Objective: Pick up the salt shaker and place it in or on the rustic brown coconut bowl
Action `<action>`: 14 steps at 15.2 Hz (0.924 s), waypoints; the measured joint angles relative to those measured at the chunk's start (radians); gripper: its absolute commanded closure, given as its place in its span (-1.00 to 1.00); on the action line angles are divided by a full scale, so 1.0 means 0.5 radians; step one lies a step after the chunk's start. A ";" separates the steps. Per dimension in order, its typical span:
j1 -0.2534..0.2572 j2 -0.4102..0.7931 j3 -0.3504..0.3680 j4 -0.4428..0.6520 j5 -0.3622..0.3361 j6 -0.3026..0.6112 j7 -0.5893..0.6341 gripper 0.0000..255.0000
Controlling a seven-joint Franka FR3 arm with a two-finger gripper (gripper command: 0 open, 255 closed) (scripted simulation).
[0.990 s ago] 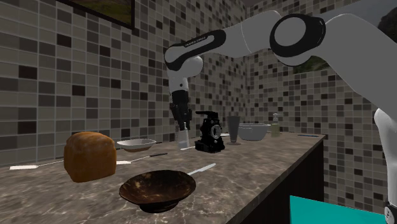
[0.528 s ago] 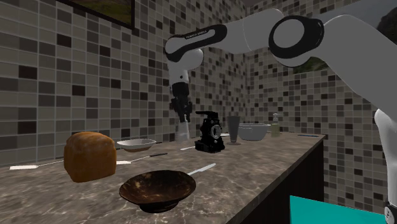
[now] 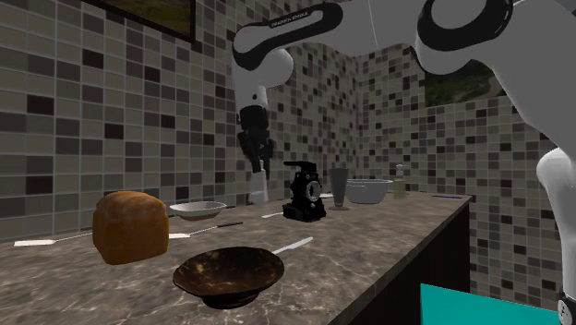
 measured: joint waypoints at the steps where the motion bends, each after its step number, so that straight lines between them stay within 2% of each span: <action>1: 0.030 -0.041 0.012 -0.067 0.001 0.029 0.039 1.00; 10: 0.276 -0.267 0.141 -0.343 0.031 0.113 0.400 1.00; 14: 0.377 -0.318 0.202 -0.374 0.047 0.113 0.562 1.00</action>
